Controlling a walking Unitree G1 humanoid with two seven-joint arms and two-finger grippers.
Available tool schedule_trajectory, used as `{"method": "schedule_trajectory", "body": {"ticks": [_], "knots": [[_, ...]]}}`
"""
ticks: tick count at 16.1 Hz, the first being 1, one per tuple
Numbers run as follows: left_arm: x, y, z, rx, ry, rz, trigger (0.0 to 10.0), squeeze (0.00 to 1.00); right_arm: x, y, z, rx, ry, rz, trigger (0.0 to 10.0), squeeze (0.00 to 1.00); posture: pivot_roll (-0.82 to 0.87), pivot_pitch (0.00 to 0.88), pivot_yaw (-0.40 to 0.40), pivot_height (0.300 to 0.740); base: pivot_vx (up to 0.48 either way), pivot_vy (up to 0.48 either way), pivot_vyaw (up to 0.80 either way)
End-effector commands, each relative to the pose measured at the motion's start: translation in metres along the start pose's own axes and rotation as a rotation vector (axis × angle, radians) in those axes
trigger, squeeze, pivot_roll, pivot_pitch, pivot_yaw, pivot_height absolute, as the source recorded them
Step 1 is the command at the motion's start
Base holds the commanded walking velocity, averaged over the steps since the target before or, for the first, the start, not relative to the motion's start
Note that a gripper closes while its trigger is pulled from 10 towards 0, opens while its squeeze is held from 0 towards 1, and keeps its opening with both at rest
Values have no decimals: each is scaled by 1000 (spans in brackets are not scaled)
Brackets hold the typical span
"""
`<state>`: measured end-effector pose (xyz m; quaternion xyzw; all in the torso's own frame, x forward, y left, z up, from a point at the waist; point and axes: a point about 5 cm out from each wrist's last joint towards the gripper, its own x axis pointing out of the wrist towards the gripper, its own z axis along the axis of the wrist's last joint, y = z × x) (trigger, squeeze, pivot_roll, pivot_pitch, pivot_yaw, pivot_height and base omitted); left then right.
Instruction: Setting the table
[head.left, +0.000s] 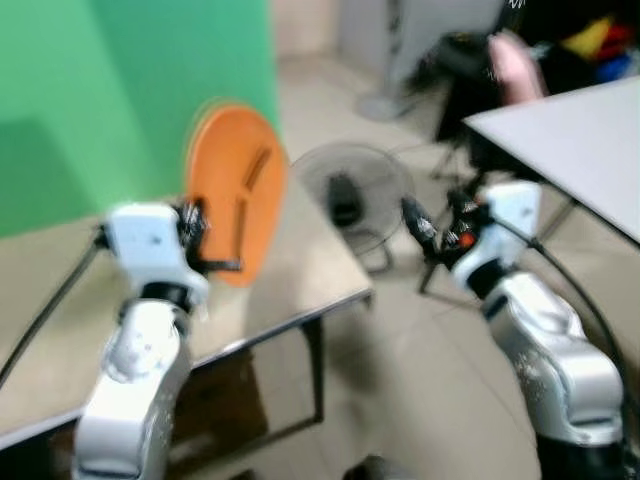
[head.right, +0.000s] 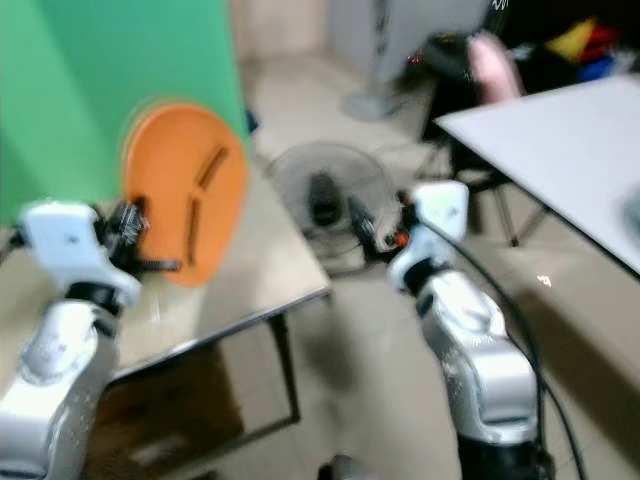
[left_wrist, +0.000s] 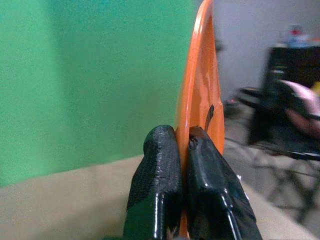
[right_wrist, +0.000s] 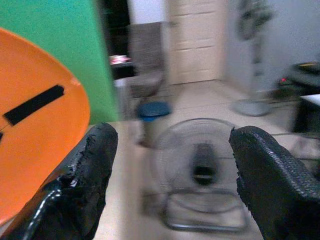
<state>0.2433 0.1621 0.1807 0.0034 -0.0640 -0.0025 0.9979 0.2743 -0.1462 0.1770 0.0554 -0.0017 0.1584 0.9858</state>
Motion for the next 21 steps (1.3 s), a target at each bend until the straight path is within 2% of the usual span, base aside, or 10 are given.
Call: {"method": "schedule_trajectory", "body": {"ticks": [1,4,8,15,17,19,21], "knots": [[1,4,10,11,-52,24,10000,0,1,4,3,-5,-13,7,10000,0,-72,22,38,740,0,0,-800],[2,6,11,1,-55,45,10000,0,-6,-5,-3,-9,30,-47,10000,0,-81,47,37,740,0,0,-800],[2,2,9,18,-44,28,10000,0,-11,-10,-7,-32,50,-69,10000,0,-99,58,49,740,0,0,-800],[4,-1,2,14,-9,24,10000,0,-18,-13,-18,-62,111,-105,10000,0,-110,68,66,740,0,-341,-800],[3,1,1,-4,-1,41,10000,0,-19,-16,-21,-76,143,-112,10000,0,-111,67,67,740,0,0,-800],[3,2,0,28,0,33,10000,0,-20,-17,-23,-99,154,-122,10000,0,-109,69,65,740,0,0,0],[2,0,1,7,-9,27,10000,0,-19,-16,-22,-80,147,-122,10000,0,-110,72,65,740,129,0,0]]}}
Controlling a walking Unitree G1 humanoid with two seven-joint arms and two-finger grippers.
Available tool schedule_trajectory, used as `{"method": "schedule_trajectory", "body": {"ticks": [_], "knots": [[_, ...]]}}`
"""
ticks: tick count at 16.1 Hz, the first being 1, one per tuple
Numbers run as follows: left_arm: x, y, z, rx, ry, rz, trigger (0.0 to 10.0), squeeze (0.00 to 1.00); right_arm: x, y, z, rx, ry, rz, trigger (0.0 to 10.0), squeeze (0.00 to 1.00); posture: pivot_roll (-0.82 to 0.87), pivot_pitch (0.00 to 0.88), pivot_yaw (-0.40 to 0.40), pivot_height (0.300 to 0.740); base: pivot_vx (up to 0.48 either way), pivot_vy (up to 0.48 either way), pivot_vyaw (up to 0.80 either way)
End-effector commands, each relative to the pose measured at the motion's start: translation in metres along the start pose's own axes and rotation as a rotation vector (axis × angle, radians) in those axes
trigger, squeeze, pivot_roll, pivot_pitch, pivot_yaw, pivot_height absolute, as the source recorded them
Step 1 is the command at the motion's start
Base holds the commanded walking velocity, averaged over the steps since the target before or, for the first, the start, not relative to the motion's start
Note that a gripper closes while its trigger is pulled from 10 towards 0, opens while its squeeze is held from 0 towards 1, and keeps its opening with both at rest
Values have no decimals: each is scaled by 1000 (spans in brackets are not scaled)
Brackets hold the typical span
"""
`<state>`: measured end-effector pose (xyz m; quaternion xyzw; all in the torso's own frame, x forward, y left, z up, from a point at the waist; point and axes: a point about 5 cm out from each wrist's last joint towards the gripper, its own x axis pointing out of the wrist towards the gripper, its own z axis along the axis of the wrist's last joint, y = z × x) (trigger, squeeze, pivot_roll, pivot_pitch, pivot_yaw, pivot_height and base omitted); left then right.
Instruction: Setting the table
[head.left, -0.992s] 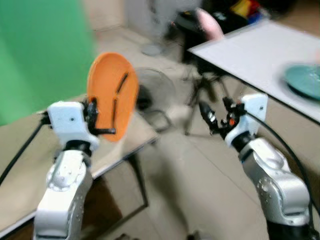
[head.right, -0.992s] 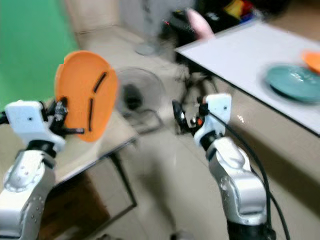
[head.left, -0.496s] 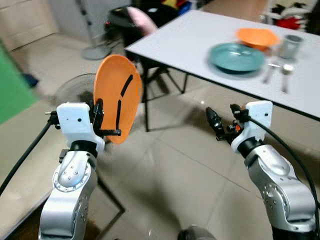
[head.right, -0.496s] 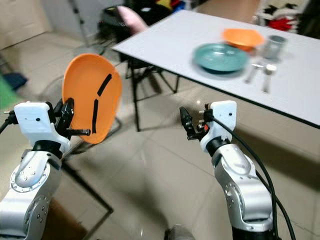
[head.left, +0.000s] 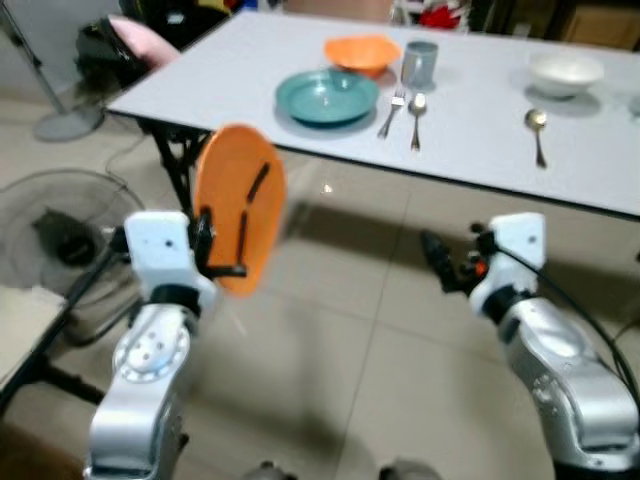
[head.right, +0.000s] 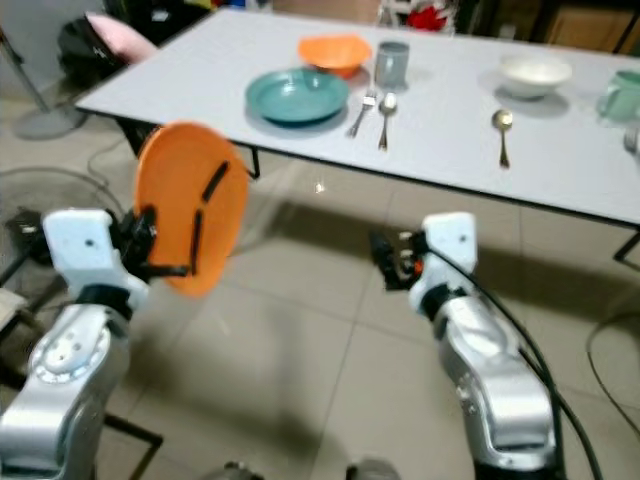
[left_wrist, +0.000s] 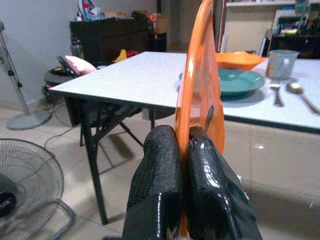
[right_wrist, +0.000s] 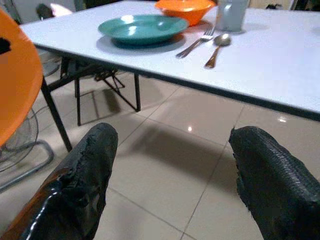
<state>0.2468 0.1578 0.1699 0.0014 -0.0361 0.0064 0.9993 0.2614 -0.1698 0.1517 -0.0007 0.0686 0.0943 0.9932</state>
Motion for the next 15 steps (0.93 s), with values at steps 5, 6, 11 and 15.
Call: {"method": "schedule_trajectory", "body": {"ticks": [5,6,11,15], "knots": [[-4,-1,8,-21,-43,-11,10000,0,1,1,2,22,0,-11,10000,0,-114,73,68,740,352,0,-564],[-4,-1,8,-25,-43,-14,10000,0,1,-1,3,23,0,-17,10000,0,-114,73,68,740,375,0,-800],[-3,-4,6,-36,-39,-36,10000,0,0,-4,3,31,1,-46,10000,0,-120,71,72,740,385,0,-800],[-1,-9,10,-54,-57,-69,10000,0,-1,-3,4,34,-7,-52,10000,0,-122,70,77,740,388,0,-800]]}}
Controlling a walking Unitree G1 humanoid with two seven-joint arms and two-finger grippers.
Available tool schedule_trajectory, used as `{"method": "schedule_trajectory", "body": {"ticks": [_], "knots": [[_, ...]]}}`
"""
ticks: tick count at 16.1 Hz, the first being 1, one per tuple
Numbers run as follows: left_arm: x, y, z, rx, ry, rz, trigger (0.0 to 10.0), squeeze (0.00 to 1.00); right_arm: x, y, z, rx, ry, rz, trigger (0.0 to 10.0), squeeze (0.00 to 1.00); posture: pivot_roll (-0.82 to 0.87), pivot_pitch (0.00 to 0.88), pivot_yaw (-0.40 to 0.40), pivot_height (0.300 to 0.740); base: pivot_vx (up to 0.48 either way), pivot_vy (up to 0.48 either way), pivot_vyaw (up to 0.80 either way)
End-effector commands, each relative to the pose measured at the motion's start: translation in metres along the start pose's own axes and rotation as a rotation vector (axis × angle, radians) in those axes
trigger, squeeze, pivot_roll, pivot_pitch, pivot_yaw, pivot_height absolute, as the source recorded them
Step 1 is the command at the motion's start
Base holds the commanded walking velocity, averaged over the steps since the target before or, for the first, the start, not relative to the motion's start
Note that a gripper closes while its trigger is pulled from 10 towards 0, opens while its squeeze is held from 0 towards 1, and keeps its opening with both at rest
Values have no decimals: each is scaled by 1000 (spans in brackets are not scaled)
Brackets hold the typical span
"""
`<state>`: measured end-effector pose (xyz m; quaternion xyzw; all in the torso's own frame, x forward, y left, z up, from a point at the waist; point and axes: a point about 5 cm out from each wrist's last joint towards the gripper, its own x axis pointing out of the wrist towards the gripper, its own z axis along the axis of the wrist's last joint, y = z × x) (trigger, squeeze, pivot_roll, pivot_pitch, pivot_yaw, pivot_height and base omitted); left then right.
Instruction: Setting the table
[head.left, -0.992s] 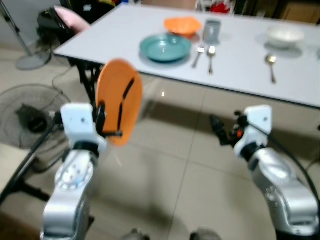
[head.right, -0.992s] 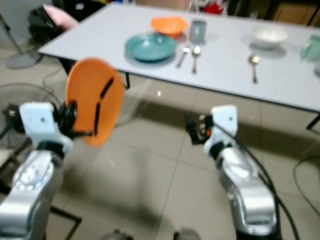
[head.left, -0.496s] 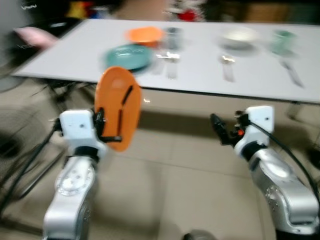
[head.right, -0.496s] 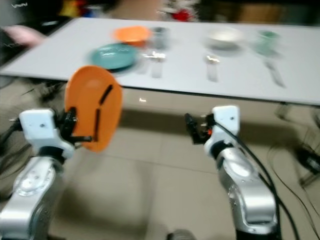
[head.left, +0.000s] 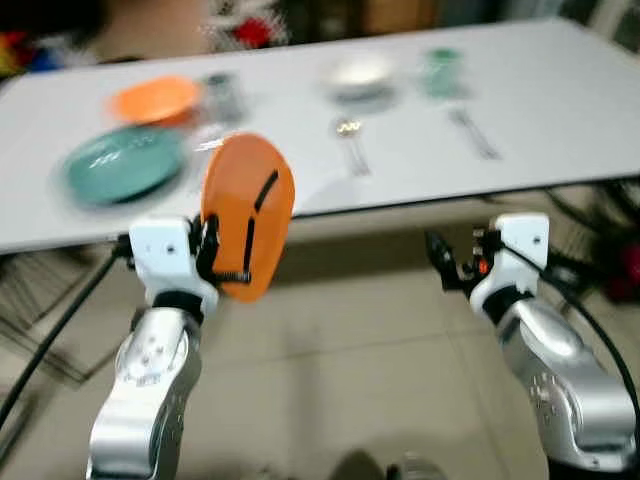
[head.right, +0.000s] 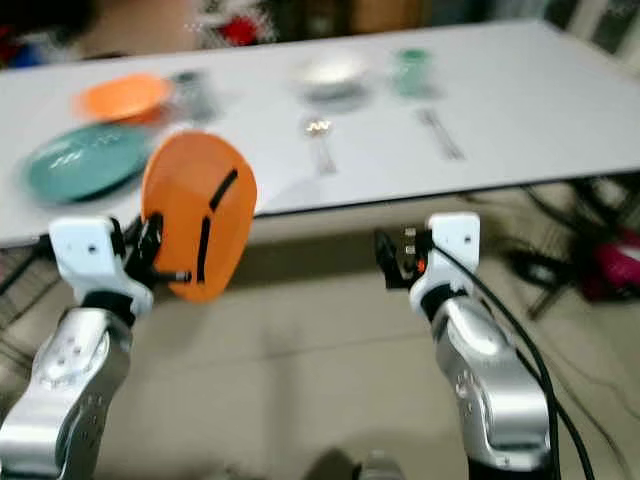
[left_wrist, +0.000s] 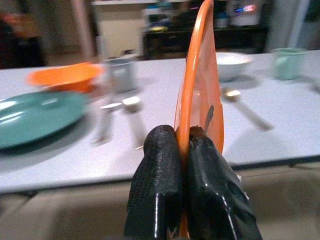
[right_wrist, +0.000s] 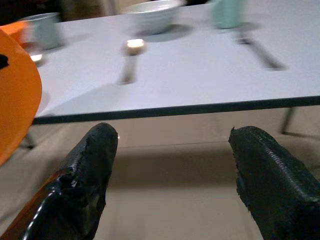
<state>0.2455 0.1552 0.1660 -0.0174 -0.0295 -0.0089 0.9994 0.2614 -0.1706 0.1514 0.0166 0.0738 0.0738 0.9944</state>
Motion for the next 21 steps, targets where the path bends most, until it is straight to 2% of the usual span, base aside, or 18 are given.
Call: {"method": "schedule_trajectory", "body": {"ticks": [1,2,3,5,6,8,11,14,16,18,21], "knots": [[-1,-11,21,-70,-111,-74,10000,0,-2,-2,6,6,-33,-5,10000,0,-121,71,76,740,390,0,-506],[-2,-16,35,-176,-178,-133,10000,0,-3,2,12,39,-78,30,10000,0,-121,70,76,740,386,0,0],[-2,-19,43,-227,-209,-163,10000,0,-4,5,15,61,-97,56,10000,0,-121,70,76,740,386,0,0],[5,-25,51,-328,-219,-208,10000,0,-3,11,15,71,-103,83,10000,0,-115,67,79,740,386,0,0],[11,-27,47,-362,-193,-207,10000,0,-2,14,15,77,-103,93,10000,0,-115,66,86,740,386,0,0],[17,-32,36,-333,-137,-242,10000,0,-2,16,14,81,-102,103,10000,0,-123,61,100,740,381,0,0],[21,-32,29,-361,-105,-254,10000,0,-4,17,12,81,-89,120,10000,0,-126,58,109,740,375,0,0],[26,-33,26,-409,-90,-262,10000,0,-6,17,7,88,-62,114,10000,0,-131,54,119,740,377,0,-533],[29,-35,26,-488,-87,-271,10000,0,-7,16,8,84,-65,107,10000,0,-137,53,123,740,377,0,-800],[28,-35,23,-510,-78,-261,10000,0,-8,14,9,80,-69,108,10000,0,-143,55,109,740,379,0,-638],[19,-31,16,-512,-63,-225,10000,0,-10,13,7,69,-47,141,10000,0,-141,63,72,740,377,0,0]]}}
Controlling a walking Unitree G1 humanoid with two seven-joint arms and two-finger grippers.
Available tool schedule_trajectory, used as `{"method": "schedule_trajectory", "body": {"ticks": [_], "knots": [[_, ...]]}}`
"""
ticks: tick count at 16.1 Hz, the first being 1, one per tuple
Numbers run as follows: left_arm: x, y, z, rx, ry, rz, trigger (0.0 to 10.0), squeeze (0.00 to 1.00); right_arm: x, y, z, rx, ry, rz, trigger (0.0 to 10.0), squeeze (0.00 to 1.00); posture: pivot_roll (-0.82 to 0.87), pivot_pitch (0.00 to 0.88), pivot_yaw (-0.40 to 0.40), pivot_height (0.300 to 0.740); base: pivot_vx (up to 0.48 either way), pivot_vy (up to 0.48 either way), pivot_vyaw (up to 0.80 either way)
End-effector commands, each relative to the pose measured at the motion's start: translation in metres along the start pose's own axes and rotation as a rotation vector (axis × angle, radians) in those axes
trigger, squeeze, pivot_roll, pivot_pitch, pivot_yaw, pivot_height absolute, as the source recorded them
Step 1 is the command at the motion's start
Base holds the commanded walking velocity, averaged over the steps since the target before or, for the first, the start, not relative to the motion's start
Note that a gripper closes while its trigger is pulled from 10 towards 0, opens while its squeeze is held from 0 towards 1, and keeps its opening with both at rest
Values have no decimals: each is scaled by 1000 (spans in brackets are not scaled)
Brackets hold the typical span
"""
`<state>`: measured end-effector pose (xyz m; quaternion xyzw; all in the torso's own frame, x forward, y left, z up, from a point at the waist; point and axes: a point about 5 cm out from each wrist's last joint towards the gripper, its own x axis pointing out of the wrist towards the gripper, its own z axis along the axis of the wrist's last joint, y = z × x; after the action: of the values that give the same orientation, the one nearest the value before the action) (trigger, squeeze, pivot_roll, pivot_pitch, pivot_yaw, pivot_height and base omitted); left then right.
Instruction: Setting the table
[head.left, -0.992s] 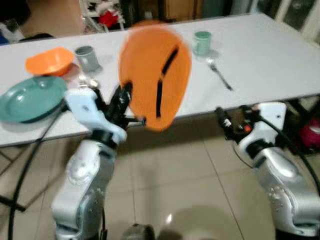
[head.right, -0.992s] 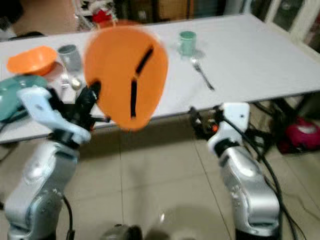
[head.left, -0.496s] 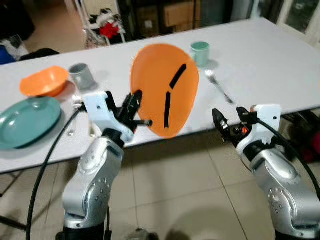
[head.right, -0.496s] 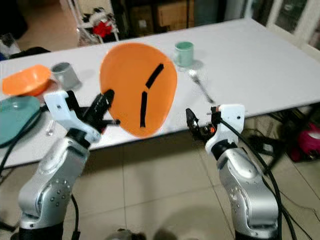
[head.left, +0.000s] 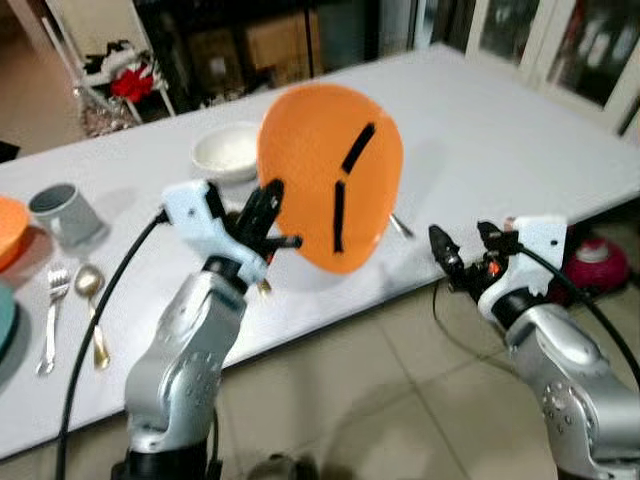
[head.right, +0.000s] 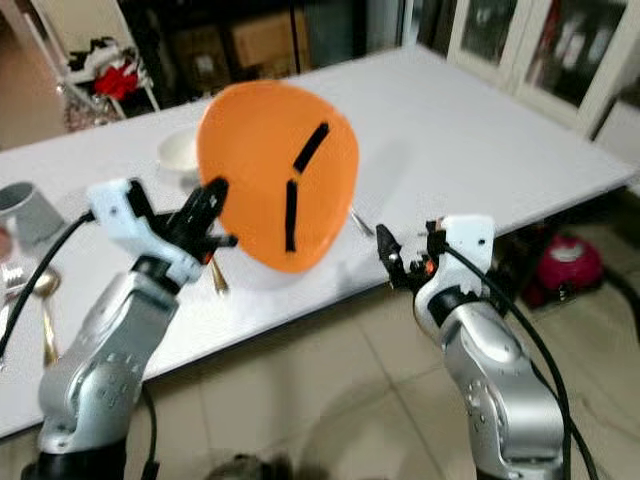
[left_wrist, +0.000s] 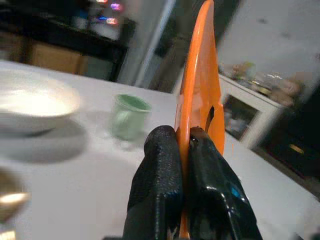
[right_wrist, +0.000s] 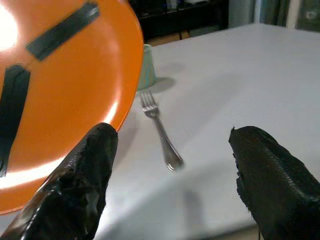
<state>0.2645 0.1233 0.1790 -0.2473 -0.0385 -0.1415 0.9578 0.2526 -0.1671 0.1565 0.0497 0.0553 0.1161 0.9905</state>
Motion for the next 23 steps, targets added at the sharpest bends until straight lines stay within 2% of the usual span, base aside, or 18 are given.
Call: {"method": "schedule_trajectory", "body": {"ticks": [1,4,7,11,12,13,14,19,22,23], "knots": [[-4,0,5,-35,-51,31,10000,0,0,10,1,11,9,76,10000,0,-139,64,64,740,375,0,0],[-10,1,2,-80,-29,44,10000,0,2,15,-1,24,38,133,10000,0,-136,71,48,740,217,0,0],[-8,5,4,-148,-37,61,10000,0,3,19,0,32,36,168,10000,0,-133,75,55,740,0,0,0],[10,17,4,-314,-5,111,10000,0,2,17,4,41,23,183,10000,0,-140,84,79,740,0,0,0],[15,20,0,-338,37,123,10000,0,1,16,6,37,23,196,10000,0,-141,85,81,740,0,0,0],[22,24,-8,-365,121,147,10000,0,-1,14,9,9,29,251,10000,0,-143,88,91,740,0,0,0],[27,25,-10,-422,129,151,10000,0,-4,12,11,-9,35,299,10000,0,-144,90,94,740,0,0,0],[36,29,-28,-495,218,207,10000,0,-19,4,19,-109,74,479,10000,0,-151,101,102,740,0,0,0],[39,31,-42,-624,247,245,10000,0,-25,0,19,-126,118,527,10000,0,-154,109,102,740,0,0,0],[39,31,-43,-637,249,246,10000,0,-26,0,19,-125,122,533,10000,0,-154,110,103,740,0,0,0]]}}
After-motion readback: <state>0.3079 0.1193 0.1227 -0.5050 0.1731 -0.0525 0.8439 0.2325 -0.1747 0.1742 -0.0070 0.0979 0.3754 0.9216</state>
